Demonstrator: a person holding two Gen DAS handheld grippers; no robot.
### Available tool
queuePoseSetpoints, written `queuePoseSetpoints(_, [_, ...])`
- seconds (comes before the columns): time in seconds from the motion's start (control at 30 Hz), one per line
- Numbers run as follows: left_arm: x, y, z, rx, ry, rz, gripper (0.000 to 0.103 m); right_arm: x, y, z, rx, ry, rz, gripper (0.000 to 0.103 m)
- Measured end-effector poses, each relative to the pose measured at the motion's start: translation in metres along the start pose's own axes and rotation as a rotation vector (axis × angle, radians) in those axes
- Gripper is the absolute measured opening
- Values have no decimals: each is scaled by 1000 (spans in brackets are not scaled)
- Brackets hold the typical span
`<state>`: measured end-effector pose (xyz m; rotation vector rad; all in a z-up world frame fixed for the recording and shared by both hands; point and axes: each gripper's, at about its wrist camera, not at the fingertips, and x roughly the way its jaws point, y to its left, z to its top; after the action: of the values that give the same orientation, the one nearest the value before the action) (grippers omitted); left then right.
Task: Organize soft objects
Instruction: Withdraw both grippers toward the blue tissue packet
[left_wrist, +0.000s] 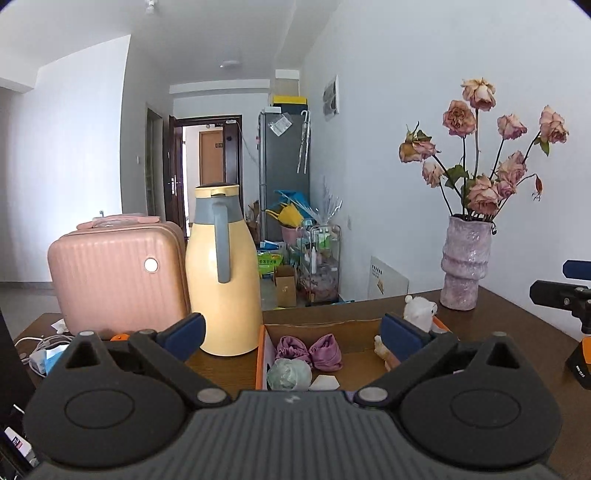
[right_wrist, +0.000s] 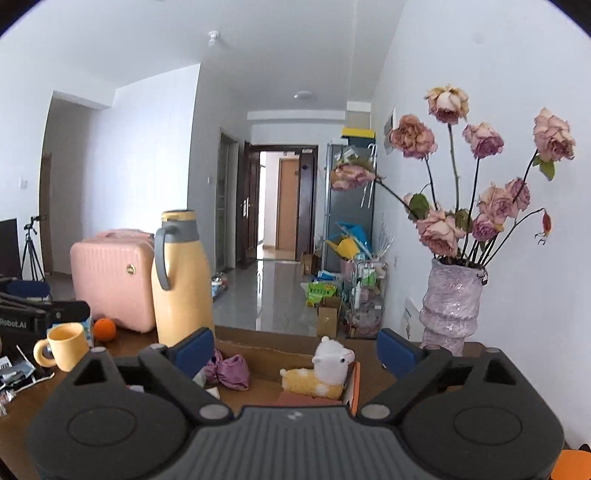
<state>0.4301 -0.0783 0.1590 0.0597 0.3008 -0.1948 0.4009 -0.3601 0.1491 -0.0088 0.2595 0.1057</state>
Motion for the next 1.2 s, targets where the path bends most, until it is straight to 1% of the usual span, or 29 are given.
queuePoseSetpoints(0.13, [-11, 5, -5, -16, -7, 1, 103, -9, 6, -5, 16, -19, 2, 95])
queuePoseSetpoints(0.2, [-17, 9, -10, -29, -6, 14, 103, -17, 9, -12, 31, -25, 5, 95])
queuePoseSetpoints(0.27, [-30, 11, -19, -42, 6, 42, 103, -28, 10, -24, 69, -29, 28, 97])
queuePoseSetpoints(0.3, [-38, 12, -25, -53, -4, 38, 103, -35, 11, -34, 93, -29, 55, 98])
queuePoseSetpoints(0.33, [-48, 14, -33, -64, -13, 32, 103, -43, 13, -44, 111, -24, 77, 98])
queuePoseSetpoints(0.4, [-70, 15, -50, -63, -16, 48, 103, -59, 20, -61, 119, -25, 91, 98])
queuePoseSetpoints(0.43, [-84, 15, -62, -55, -31, 46, 103, -67, 25, -70, 111, -28, 94, 98])
queuePoseSetpoints(0.57, [-131, 15, -106, -46, -68, 47, 103, -113, 47, -107, 71, -77, 96, 101])
queuePoseSetpoints(0.63, [-150, 14, -129, -57, -43, 33, 103, -134, 60, -130, 60, -97, 83, 101])
queuePoseSetpoints(0.7, [-165, 15, -153, -81, 4, 17, 103, -149, 70, -152, 72, -85, 77, 101])
queuePoseSetpoints(0.73, [-170, 16, -164, -100, 34, 11, 103, -156, 74, -163, 86, -72, 75, 101])
queuePoseSetpoints(0.77, [-174, 15, -176, -115, 84, 1, 103, -161, 78, -173, 105, -51, 81, 101])
queuePoseSetpoints(0.83, [-178, 12, -190, -91, 149, -21, 103, -172, 87, -190, 106, -16, 104, 101])
queuePoseSetpoints(0.87, [-180, 11, -196, -72, 161, -21, 103, -175, 91, -194, 80, -5, 107, 101])
queuePoseSetpoints(0.93, [-184, 11, -200, -67, 159, -17, 103, -179, 100, -198, -24, 7, 105, 101])
queuePoseSetpoints(0.97, [-183, 12, -200, -77, 159, -18, 103, -179, 103, -197, -72, 2, 88, 101])
queuePoseSetpoints(1.03, [-178, 15, -196, -96, 162, -19, 103, -179, 107, -193, -118, -5, 69, 101])
queuePoseSetpoints(1.13, [-167, 13, -192, -116, 163, -17, 103, -174, 104, -189, -78, 7, 102, 101])
queuePoseSetpoints(1.2, [-161, 11, -193, -120, 172, -17, 103, -166, 103, -188, -41, 36, 127, 97])
